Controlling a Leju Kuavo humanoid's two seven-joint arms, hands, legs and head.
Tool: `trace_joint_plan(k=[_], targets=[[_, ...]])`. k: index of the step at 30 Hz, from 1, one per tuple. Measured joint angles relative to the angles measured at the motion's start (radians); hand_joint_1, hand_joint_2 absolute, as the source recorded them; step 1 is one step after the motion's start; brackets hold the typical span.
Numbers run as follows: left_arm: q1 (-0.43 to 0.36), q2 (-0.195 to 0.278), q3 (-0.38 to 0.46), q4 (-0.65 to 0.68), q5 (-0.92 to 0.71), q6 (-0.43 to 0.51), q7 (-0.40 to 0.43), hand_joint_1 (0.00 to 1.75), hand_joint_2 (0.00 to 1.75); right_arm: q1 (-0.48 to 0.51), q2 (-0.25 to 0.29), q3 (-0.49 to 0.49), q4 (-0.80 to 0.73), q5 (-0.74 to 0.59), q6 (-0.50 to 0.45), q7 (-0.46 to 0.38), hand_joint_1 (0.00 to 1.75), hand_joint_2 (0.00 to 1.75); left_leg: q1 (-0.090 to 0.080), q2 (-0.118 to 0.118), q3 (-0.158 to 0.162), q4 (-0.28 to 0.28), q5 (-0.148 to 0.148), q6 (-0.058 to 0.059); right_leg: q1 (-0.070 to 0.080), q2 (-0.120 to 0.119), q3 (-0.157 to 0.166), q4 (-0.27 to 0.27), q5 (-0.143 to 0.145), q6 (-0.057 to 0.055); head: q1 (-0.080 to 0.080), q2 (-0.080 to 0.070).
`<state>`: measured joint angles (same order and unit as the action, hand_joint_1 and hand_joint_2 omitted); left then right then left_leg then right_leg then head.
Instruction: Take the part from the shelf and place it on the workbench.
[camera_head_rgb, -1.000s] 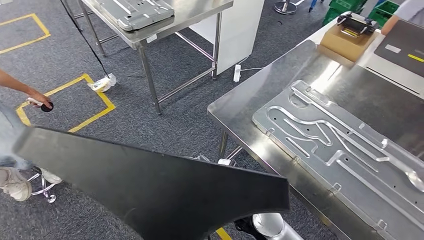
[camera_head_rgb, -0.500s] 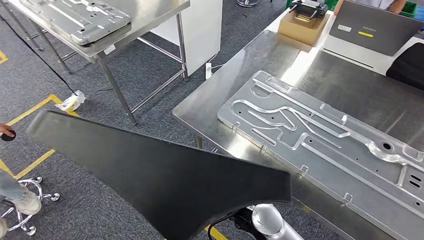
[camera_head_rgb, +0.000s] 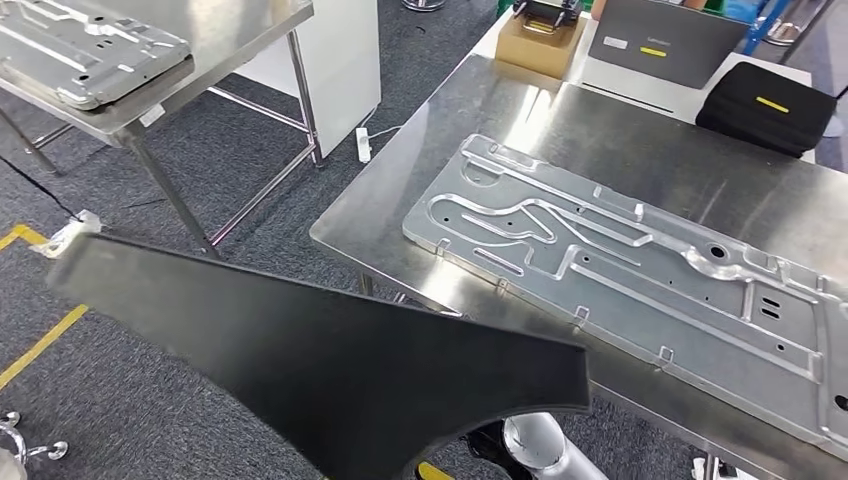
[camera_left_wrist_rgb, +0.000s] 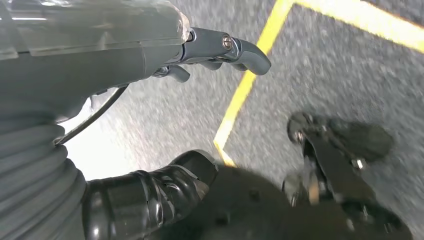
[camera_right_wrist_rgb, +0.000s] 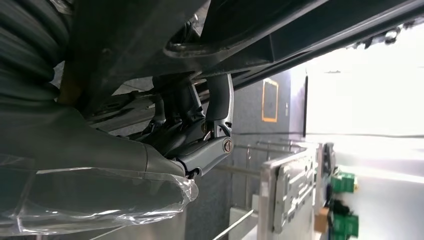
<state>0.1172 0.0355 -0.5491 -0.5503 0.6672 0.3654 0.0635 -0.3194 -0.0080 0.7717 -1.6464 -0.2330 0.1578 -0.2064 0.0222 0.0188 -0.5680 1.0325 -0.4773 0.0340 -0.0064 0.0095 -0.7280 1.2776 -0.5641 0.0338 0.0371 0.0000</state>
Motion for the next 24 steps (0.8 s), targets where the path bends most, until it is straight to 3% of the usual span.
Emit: trace_joint_plan(k=[1, 2, 4, 5, 7, 8, 10, 12, 14, 16, 17, 19, 21, 23, 24], targets=[[-0.008, -0.001, 0.000, 0.025, 0.002, -0.006, -0.003, 0.00, 1.75, 0.000, 0.000, 0.000, 0.003, -0.001, 0.000, 0.000, 1.61, 1.75, -0.001, 0.013, 0.001, 0.000, -0.001, 0.000, -0.001, -0.003, -0.017, 0.030, -0.002, 0.001, 0.000, 0.000], [-0.017, -0.002, 0.000, 0.048, 0.003, -0.011, -0.006, 0.00, 1.75, 0.000, 0.000, 0.000, 0.005, -0.001, -0.001, 0.000, 1.61, 1.75, -0.001, 0.026, 0.002, 0.000, -0.003, 0.000, -0.002, -0.005, -0.016, 0.023, 0.014, 0.000, 0.000, 0.000], [-0.033, -0.006, 0.000, 0.087, 0.006, -0.019, -0.011, 0.00, 1.75, -0.001, 0.001, 0.000, 0.007, -0.002, -0.001, 0.000, 1.61, 1.75, -0.002, 0.047, 0.009, 0.000, -0.008, -0.003, 0.002, -0.025, 0.044, -0.094, 0.082, -0.010, 0.000, 0.000], [-0.040, -0.008, 0.000, 0.103, 0.006, -0.022, -0.012, 0.00, 1.75, -0.002, 0.001, 0.000, 0.008, -0.002, -0.001, -0.001, 1.61, 1.75, -0.004, 0.056, 0.013, 0.000, -0.011, -0.005, 0.009, -0.050, 0.078, -0.161, 0.105, -0.020, 0.000, 0.000], [-0.057, -0.013, 0.001, 0.137, 0.007, -0.034, -0.015, 0.00, 1.75, -0.006, 0.002, 0.001, 0.008, -0.003, -0.002, -0.002, 1.61, 1.75, -0.006, 0.073, 0.018, -0.001, -0.015, -0.014, 0.022, -0.086, 0.114, -0.238, 0.123, -0.037, 0.001, 0.000], [-0.066, -0.016, 0.001, 0.155, 0.008, -0.041, -0.016, 0.00, 1.75, -0.007, 0.003, 0.001, 0.008, -0.004, -0.002, -0.002, 1.61, 1.75, -0.007, 0.082, 0.020, -0.003, -0.017, -0.019, 0.027, -0.088, 0.114, -0.244, 0.119, -0.043, 0.001, 0.000], [-0.081, -0.019, 0.001, 0.186, 0.009, -0.054, -0.019, 0.00, 1.75, -0.009, 0.005, 0.001, 0.010, -0.005, -0.003, -0.004, 1.61, 1.75, -0.007, 0.097, 0.029, -0.006, -0.023, -0.030, 0.024, -0.062, 0.118, -0.255, 0.125, -0.049, 0.001, 0.000], [-0.091, -0.021, 0.002, 0.211, 0.009, -0.062, -0.023, 0.00, 1.75, -0.011, 0.009, 0.001, 0.012, -0.006, -0.004, -0.006, 1.61, 1.75, -0.005, 0.060, 0.017, 0.036, -0.055, -0.037, 0.014, -0.038, 0.128, -0.270, 0.134, -0.060, 0.000, 0.000], [-0.096, -0.022, 0.004, 0.232, 0.009, -0.065, -0.026, 0.00, 1.75, -0.013, 0.015, 0.003, 0.016, -0.007, -0.004, -0.009, 1.61, 1.75, -0.002, 0.005, -0.038, 0.152, -0.115, -0.042, 0.009, -0.014, 0.132, -0.276, 0.138, -0.068, 0.000, 0.000], [-0.100, -0.022, 0.006, 0.247, 0.009, -0.066, -0.026, 0.00, 1.75, -0.013, 0.018, 0.006, 0.021, -0.007, -0.004, -0.009, 1.61, 1.75, -0.001, -0.010, -0.097, 0.257, -0.146, -0.048, 0.009, 0.015, 0.132, -0.274, 0.137, -0.069, 0.000, 0.000], [-0.101, -0.022, 0.006, 0.254, 0.010, -0.066, -0.026, 0.00, 1.75, -0.012, 0.018, 0.007, 0.025, -0.007, -0.004, -0.009, 1.61, 1.75, -0.001, -0.011, -0.108, 0.265, -0.132, -0.049, 0.008, 0.030, 0.132, -0.271, 0.136, -0.068, 0.000, 0.000], [-0.102, -0.022, 0.007, 0.264, 0.010, -0.066, -0.026, 0.00, 1.75, -0.012, 0.018, 0.008, 0.029, -0.007, -0.004, -0.009, 1.61, 1.75, 0.002, -0.024, -0.076, 0.169, -0.056, -0.051, 0.005, 0.062, 0.132, -0.261, 0.130, -0.062, 0.000, 0.000], [-0.102, -0.022, 0.007, 0.274, 0.010, -0.066, -0.026, 0.00, 1.75, -0.013, 0.018, 0.008, 0.031, -0.007, -0.004, -0.010, 1.61, 1.75, 0.007, -0.069, -0.030, 0.052, -0.003, -0.051, 0.004, 0.086, 0.124, -0.243, 0.121, -0.051, 0.000, 0.000], [-0.108, -0.023, 0.008, 0.281, 0.010, -0.067, -0.027, 0.00, 1.75, -0.013, 0.019, 0.008, 0.032, -0.007, -0.005, -0.010, 1.61, 1.75, 0.006, -0.092, -0.018, 0.017, 0.001, -0.045, 0.003, 0.103, 0.113, -0.233, 0.118, -0.039, 0.000, 0.000], [-0.112, -0.023, 0.008, 0.283, 0.010, -0.069, -0.027, 0.00, 1.75, -0.013, 0.019, 0.008, 0.032, -0.007, -0.005, -0.010, 1.61, 1.75, 0.004, -0.083, -0.018, 0.016, 0.003, -0.039, 0.002, 0.111, 0.110, -0.233, 0.119, -0.033, 0.000, 0.000]])
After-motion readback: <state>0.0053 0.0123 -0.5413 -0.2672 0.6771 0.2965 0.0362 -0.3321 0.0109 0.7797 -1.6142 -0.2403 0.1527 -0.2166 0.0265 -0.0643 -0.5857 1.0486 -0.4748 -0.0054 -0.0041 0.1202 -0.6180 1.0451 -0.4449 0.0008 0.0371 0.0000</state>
